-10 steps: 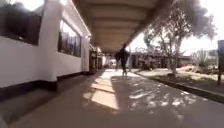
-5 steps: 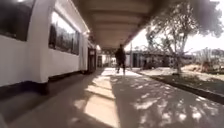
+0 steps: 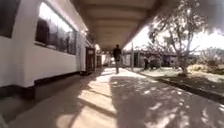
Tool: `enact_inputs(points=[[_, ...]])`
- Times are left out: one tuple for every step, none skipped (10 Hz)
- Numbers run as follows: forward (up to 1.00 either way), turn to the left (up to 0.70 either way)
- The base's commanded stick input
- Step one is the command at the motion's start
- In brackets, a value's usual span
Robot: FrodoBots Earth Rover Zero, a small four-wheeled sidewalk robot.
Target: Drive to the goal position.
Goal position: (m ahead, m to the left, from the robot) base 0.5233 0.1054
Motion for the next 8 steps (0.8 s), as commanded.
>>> enact_inputs(points=[[1.00,0.00],[1.00,0.00],[1.00,0.00],[1.00,0.00],[1.00,0.00],[1.00,0.00],[1.00,0.00],[1.00,0.00]])
